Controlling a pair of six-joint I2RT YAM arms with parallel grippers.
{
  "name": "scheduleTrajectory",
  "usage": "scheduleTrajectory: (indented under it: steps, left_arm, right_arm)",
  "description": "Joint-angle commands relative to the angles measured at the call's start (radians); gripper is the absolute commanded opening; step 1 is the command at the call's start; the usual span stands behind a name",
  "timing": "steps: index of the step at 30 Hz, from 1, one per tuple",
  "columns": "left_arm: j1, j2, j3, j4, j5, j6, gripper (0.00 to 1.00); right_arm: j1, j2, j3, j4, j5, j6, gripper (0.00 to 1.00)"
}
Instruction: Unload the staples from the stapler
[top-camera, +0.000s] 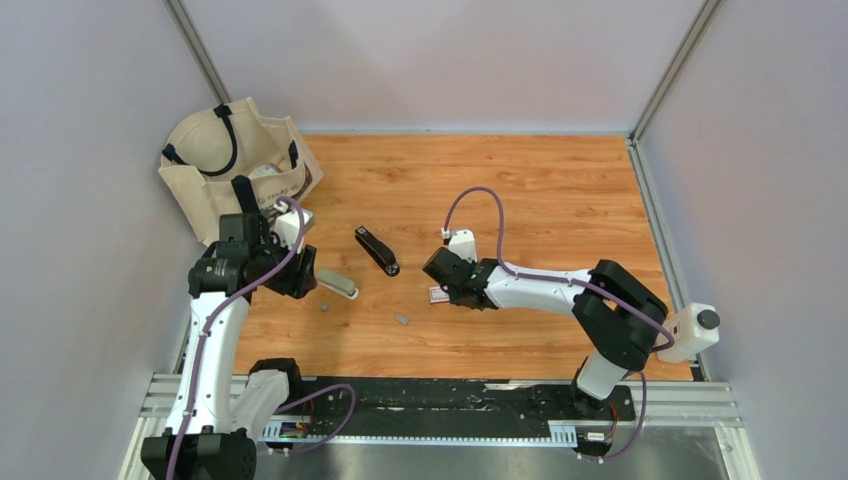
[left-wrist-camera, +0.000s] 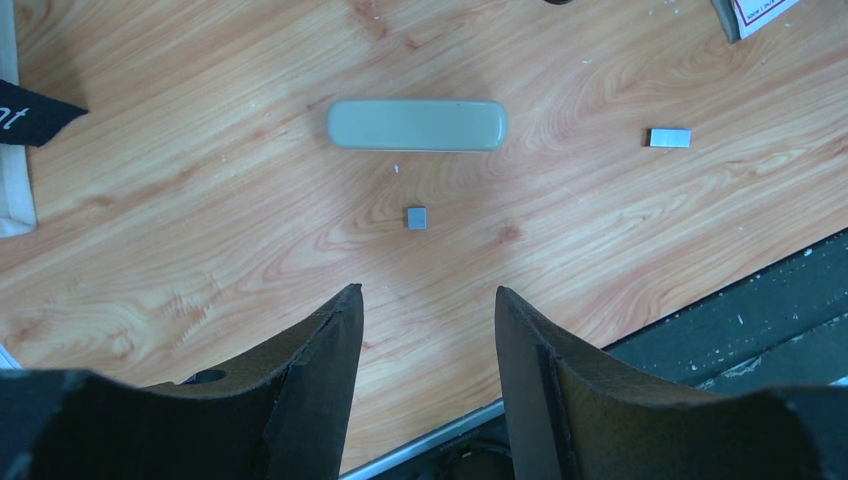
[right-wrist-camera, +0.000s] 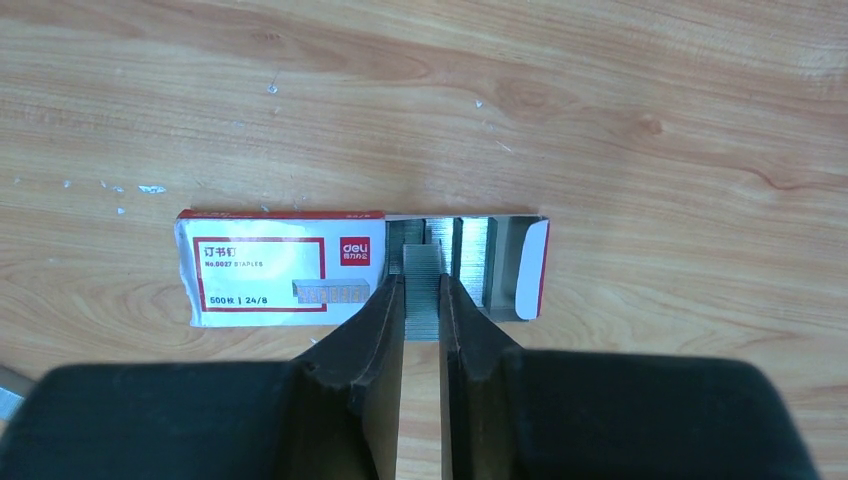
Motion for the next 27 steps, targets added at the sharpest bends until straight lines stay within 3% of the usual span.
scheduleTrajectory:
  steps: [1, 27]
  left_arm:
    - [0.006, -0.013, -0.004, 0.005, 0.021, 0.013, 0.6]
    - [0.006, -0.016, -0.006, 0.004, 0.028, 0.015, 0.6]
  right_arm:
    - [-0.008, 0.006, 0.037, 0.017, 0.01, 0.004, 0.17]
    - [-0.009, -0.046, 0.007, 0.053, -0.017, -0.009, 0.36]
